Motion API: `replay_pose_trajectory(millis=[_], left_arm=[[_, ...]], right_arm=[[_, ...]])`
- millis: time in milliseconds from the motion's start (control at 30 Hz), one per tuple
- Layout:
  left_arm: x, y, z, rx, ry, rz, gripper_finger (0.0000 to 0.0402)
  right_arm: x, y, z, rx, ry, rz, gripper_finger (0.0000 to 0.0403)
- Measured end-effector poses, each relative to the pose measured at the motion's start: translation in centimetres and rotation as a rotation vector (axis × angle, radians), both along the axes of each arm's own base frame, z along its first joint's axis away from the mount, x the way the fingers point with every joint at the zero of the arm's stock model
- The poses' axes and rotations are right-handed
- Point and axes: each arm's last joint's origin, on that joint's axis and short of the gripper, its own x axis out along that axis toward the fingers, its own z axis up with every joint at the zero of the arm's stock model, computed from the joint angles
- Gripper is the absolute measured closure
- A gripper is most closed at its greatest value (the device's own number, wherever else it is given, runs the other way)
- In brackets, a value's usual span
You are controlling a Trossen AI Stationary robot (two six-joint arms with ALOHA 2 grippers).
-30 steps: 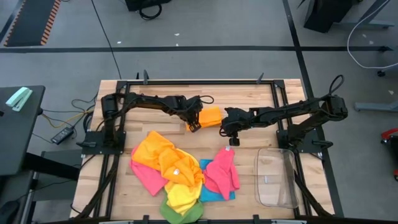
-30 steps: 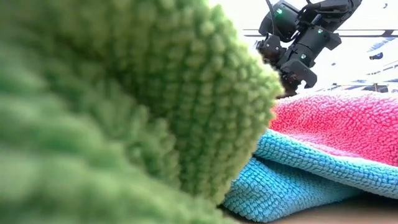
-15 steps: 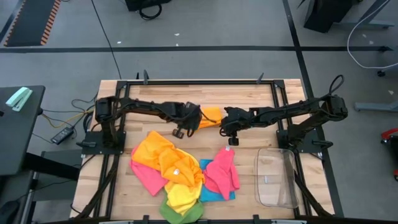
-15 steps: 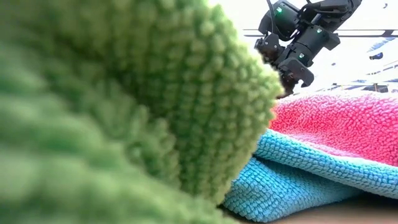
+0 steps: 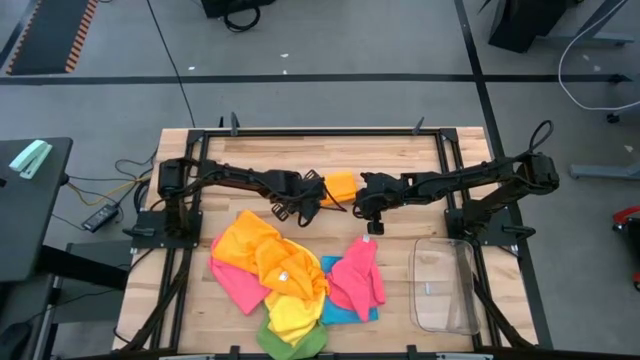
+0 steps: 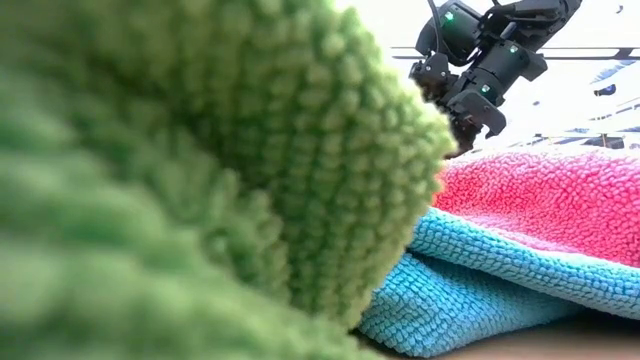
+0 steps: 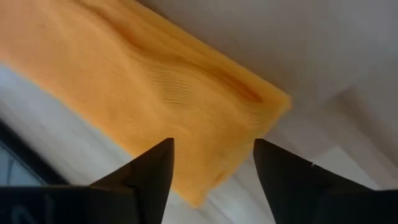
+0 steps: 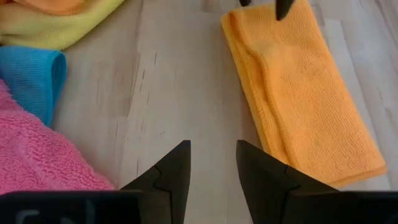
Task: Fold microfiber towels
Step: Fold the orange towel
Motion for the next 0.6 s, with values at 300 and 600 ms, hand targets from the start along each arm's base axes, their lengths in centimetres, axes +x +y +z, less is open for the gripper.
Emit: replay_pose_trajectory(millis=[300,600], left_arm=[[-0.4,0.0,-1.1,-0.015,-0.058,0.11,0.02],[-0.2,-1.7,-1.3,-0.396,-0.141,0.281,0.0237]], right_arm=[[0.1,0.3,0.1,0.004,-0.016,0.007,0.0266],[0.2,0.3,0.2,-0.002,-0.027,0.012,0.0266]])
